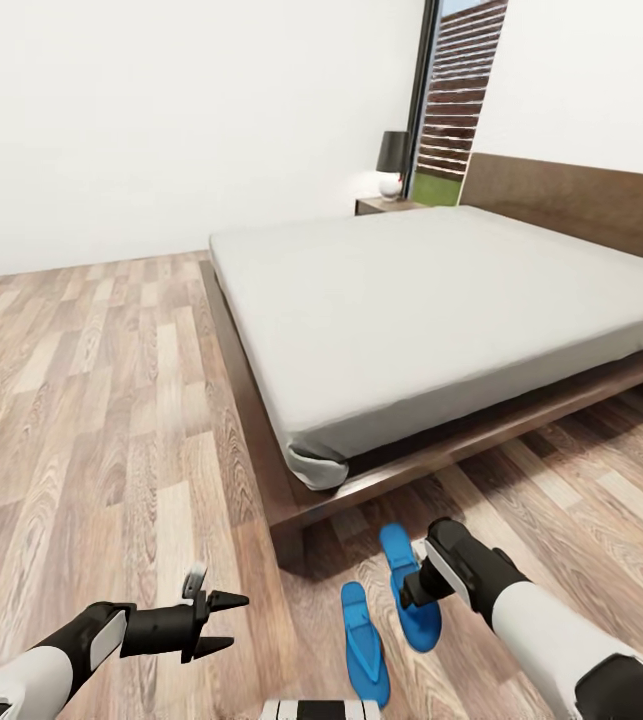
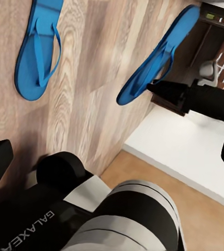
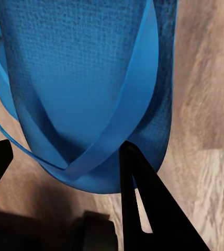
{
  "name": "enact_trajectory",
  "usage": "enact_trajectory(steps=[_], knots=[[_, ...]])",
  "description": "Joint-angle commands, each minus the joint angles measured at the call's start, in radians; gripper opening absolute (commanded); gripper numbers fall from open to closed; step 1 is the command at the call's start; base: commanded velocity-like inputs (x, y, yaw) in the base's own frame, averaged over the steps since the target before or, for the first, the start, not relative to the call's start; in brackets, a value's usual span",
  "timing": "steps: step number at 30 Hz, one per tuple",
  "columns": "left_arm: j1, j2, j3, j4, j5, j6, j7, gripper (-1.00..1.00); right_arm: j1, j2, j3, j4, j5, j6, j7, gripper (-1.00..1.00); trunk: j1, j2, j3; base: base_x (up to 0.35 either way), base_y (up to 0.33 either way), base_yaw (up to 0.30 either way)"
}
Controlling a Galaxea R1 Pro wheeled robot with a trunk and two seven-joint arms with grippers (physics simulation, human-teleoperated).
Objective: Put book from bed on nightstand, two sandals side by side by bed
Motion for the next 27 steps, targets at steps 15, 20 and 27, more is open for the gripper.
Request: enact_trajectory(steps=[15,20,27], knots=[[0.0,0.001,0.002,0.0,0.002,0.009,-0.003,1.0,-0.025,0.016,0.008,0.031,-0.002,-0.026,-0.01,-1.0,0.006,-0.004,-0.059,0.0,0.0,0.0],[0.0,0.004,0.001,0.0,0.003,0.009,-0.003,1.0,-0.03,0.016,0.008,0.031,0.0,-0.027,-0.011,-1.0,0.009,-0.005,-0.078,0.0,0.0,0.0],[0.0,0.005,0.001,0.0,0.003,0.008,-0.003,1.0,-0.038,0.016,0.008,0.031,-0.001,-0.027,-0.011,-1.0,0.012,-0.007,-0.105,0.0,0.0,0.0]])
